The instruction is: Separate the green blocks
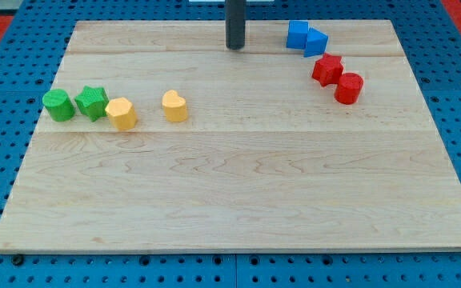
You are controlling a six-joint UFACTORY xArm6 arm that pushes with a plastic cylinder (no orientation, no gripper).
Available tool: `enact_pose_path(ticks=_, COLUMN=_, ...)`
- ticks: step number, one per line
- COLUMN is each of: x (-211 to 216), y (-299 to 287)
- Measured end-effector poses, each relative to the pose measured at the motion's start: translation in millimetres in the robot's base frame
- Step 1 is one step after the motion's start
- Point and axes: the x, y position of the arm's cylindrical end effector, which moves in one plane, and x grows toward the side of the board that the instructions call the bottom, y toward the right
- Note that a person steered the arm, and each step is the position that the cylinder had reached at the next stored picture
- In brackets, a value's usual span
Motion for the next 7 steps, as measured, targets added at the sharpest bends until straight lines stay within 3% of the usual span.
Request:
enact_pose_path(ticks=1, x=-15.0, y=91.1)
enact_pose_path(ticks=2, x=-14.2, y=120.5)
enact_pose_path(ticks=3, x=23.6, y=111.1)
enact_pose_path(ticks=4, x=41.6, y=142.9)
enact_pose_path(ticks=5, x=6.9, y=151.9)
enact_pose_path(ticks=6, x=23.1, y=195.0)
enact_pose_path(ticks=7, x=88.5, y=150.7)
